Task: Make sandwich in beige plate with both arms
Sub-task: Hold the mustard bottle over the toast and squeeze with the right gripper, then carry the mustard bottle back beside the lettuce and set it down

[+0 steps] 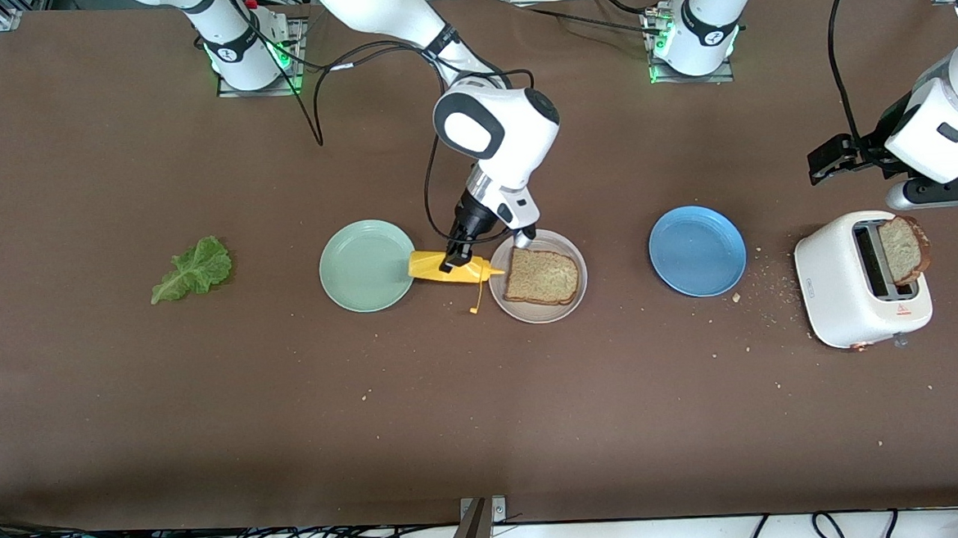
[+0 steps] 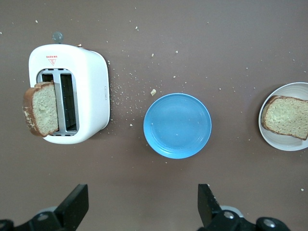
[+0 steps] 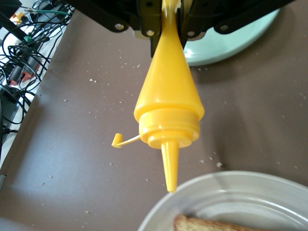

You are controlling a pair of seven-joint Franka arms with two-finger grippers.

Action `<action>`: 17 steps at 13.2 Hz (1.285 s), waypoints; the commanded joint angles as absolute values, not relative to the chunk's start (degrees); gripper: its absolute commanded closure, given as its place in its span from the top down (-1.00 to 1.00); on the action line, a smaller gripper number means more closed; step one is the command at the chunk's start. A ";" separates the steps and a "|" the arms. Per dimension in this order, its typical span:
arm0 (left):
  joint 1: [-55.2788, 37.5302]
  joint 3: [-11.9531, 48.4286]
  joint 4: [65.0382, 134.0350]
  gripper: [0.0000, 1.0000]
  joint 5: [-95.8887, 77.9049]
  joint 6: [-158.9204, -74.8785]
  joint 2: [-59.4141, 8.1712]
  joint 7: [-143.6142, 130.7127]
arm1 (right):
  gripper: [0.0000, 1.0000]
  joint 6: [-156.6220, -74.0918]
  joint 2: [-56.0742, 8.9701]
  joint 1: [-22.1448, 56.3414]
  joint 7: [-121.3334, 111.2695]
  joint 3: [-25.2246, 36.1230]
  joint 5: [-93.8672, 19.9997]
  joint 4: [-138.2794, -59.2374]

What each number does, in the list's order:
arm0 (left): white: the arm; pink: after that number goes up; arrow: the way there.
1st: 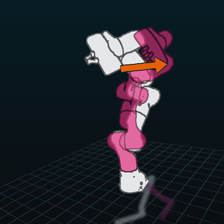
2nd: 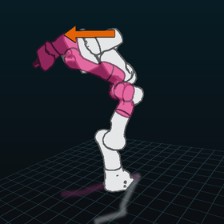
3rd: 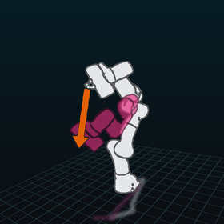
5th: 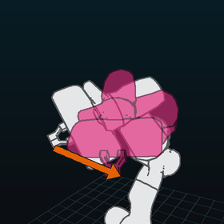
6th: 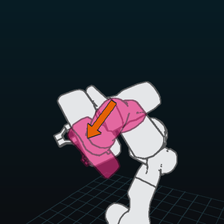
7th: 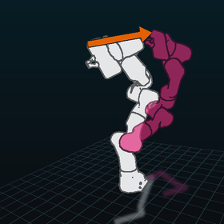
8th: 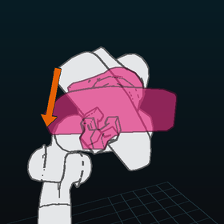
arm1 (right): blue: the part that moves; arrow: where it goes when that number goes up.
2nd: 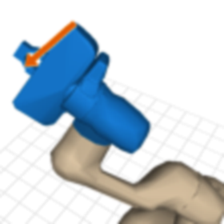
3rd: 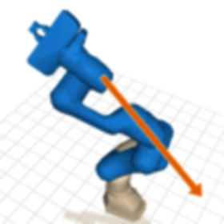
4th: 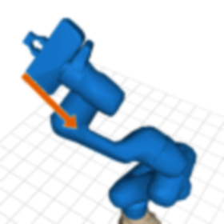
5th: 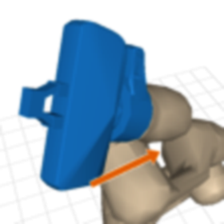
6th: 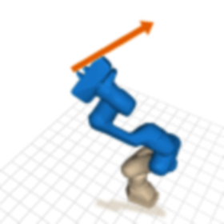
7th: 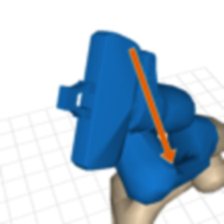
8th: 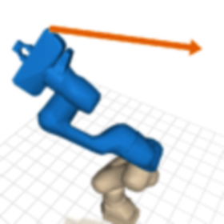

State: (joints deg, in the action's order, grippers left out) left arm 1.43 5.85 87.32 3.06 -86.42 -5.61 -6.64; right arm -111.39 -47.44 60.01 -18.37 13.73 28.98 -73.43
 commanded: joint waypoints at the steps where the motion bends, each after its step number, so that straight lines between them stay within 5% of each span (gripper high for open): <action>1: 1.58 5.80 87.54 1.00 1.85 -85.87 -5.01 -7.12 | -1.00 -109.95 -40.80 53.90 -29.23 13.10 20.43 -73.30; 9: 0.97 5.98 87.45 1.00 1.76 -85.69 -5.01 -7.47 | -1.00 -103.20 -30.51 32.99 -49.81 13.18 -10.06 -73.48; 17: 1.14 5.98 87.54 1.00 1.76 -85.69 -5.10 -7.30 | -1.00 -83.42 -30.67 9.42 -79.14 12.74 -40.40 -75.93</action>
